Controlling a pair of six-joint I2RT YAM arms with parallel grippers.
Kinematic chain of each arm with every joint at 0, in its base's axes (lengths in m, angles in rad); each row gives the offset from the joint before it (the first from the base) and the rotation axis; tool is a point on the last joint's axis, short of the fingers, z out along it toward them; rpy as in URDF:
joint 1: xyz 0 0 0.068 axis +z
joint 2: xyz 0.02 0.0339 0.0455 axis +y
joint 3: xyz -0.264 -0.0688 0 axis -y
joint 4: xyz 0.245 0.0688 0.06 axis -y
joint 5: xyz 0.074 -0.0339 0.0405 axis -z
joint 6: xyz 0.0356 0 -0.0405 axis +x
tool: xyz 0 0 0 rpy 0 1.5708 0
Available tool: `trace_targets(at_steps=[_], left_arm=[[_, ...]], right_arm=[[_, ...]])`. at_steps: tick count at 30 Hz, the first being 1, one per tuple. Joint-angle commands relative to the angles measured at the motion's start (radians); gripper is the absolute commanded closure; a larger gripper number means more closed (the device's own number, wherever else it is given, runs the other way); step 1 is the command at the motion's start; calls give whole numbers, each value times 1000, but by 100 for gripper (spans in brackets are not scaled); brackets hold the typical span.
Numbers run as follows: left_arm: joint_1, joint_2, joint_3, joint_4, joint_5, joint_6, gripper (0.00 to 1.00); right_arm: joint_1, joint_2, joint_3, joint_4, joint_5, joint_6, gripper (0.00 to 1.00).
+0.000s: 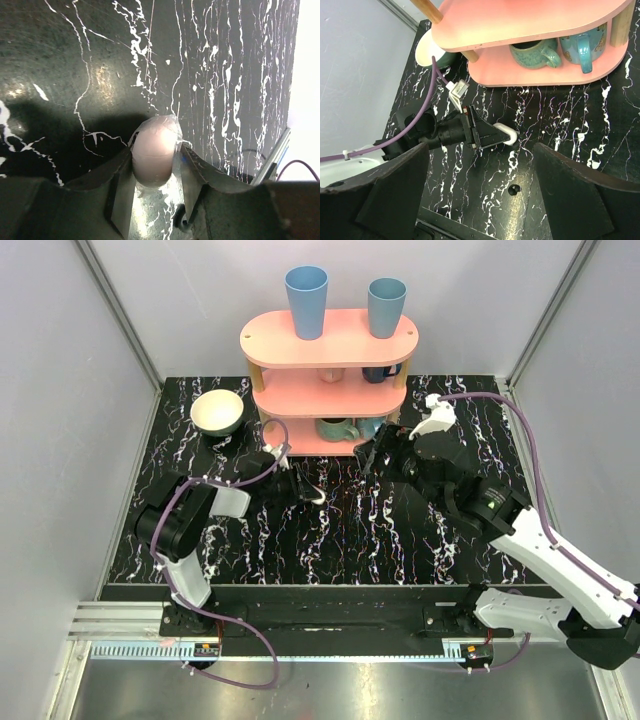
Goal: Insert the wireless bluetooth earbuds into the charging case
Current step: Place the charging case with the earbuds at the center of the board.
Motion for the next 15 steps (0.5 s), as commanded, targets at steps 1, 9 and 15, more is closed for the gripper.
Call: trace_targets(at_steps=[1, 9, 15], left_arm=[[16, -43, 27, -52, -39, 49, 56], [34, -82, 33, -115, -50, 82, 54], [72, -144, 26, -181, -71, 118, 52]], right_arm=[[-40, 3, 34, 25, -37, -10, 6], [-117, 20, 22, 2, -74, 12, 4], [-172, 39, 32, -18, -114, 1, 2]])
